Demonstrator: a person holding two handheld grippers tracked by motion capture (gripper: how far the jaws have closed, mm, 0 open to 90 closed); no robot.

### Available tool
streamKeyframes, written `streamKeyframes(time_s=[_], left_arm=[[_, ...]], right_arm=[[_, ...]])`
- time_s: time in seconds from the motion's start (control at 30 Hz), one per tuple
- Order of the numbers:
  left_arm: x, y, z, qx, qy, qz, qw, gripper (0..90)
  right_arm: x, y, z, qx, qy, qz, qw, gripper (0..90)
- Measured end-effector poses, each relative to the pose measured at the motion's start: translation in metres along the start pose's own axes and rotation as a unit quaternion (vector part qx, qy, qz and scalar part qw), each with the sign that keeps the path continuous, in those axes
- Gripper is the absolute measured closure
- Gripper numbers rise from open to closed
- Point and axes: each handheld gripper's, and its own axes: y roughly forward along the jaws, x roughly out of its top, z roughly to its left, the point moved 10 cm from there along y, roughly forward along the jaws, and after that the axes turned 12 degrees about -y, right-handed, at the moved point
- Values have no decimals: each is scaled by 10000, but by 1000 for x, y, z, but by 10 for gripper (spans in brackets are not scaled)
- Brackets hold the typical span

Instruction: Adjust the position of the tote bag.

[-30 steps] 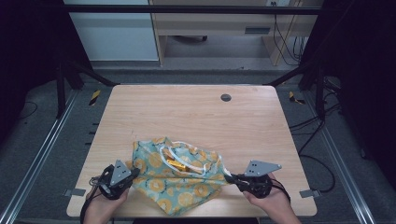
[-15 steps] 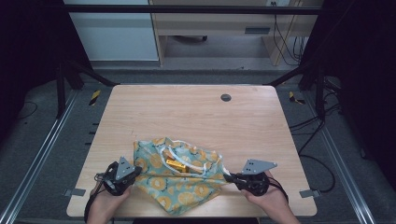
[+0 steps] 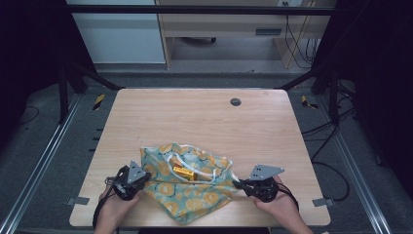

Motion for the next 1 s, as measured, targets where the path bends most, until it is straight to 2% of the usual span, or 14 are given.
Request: streamKeyframes(time_s=[0.5,0.6,0.83,0.93,1.0], left_arm=[[0,7,1,17,-95,23,10000,884],[1,5,3,46,-154,-26,9999,833],[10,-9,4,43,-421,-395,9983,620],[11,-18,2,38,-453,-517,9976,544],[12,-22,0,67,-438,-569,9974,505]], right_arm=[[-1,8,-10,-129,6,87,9999,856],[-2,8,-11,-158,27,92,9998,821],[0,2,-13,-315,159,-9,9994,579],[-1,-2,-13,-431,196,-7,9989,430],[-1,-6,-13,-513,226,16,9984,366]])
